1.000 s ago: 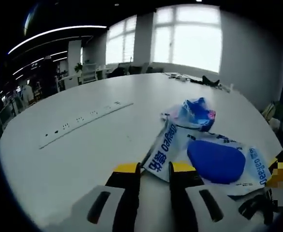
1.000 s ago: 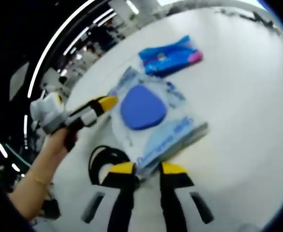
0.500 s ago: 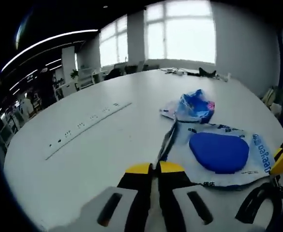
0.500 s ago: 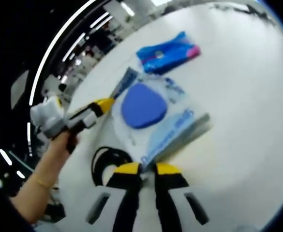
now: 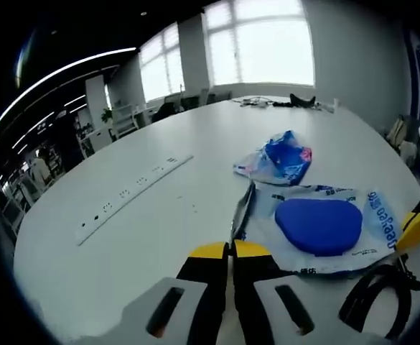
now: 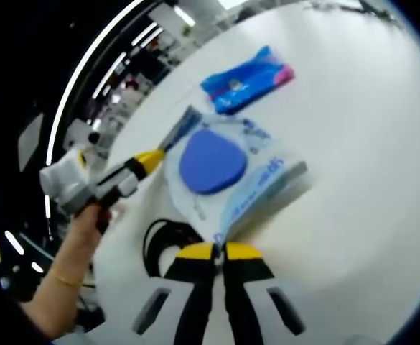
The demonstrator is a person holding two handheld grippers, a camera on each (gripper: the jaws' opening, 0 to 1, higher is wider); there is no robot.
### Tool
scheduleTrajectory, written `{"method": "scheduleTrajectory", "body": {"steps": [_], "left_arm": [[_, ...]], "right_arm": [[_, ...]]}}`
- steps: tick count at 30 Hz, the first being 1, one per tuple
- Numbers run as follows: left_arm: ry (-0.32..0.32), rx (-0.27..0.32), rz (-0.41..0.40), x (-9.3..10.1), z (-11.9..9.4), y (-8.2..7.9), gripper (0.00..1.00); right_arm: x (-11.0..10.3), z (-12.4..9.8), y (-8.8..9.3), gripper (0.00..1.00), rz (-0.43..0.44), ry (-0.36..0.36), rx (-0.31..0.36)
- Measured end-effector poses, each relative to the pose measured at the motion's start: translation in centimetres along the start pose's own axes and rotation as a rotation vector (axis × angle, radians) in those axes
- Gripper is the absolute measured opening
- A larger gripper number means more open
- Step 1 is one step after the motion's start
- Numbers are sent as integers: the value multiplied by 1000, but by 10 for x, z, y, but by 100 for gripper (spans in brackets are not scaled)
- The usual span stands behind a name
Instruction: Arrange the tabletop items into an orderly group along one side of the table until the central work area is clear of visible clutter.
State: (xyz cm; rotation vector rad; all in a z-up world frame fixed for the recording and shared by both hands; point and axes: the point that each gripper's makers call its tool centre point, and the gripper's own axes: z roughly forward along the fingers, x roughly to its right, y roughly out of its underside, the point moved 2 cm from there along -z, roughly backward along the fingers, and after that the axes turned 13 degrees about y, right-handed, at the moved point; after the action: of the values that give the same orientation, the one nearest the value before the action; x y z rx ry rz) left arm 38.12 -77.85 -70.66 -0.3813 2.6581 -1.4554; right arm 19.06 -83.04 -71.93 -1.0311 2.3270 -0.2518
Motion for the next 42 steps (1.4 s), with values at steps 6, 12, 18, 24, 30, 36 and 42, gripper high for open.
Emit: {"method": "scheduleTrajectory", "body": {"steps": [6,12,18,24,30,36,42], "left_arm": [[-6,12,13,3,-17,-6,0],[-8,16,10,7,-31,-11,0],[-47,41,-8,11,-49,-11,0],[-84,62,-43,11,-68,-6,0],[-139,90,-86,11,-85,-3,0],[-201,145,-200,12,-102,4,0],[-244,182,-223,15,-115,12,0]], "right_arm": [[-2,-7,0,0,23,-17,-5],[-2,-14,0,0,-6,-28,0],[-3,-19,-3,0,-39,-23,10],[-7,-23,-8,0,-105,-19,29],[-13,-23,-18,0,-185,-17,52],[-17,-21,-26,0,-304,-17,46],[-26,-18,-43,0,-408,-3,75]]}}
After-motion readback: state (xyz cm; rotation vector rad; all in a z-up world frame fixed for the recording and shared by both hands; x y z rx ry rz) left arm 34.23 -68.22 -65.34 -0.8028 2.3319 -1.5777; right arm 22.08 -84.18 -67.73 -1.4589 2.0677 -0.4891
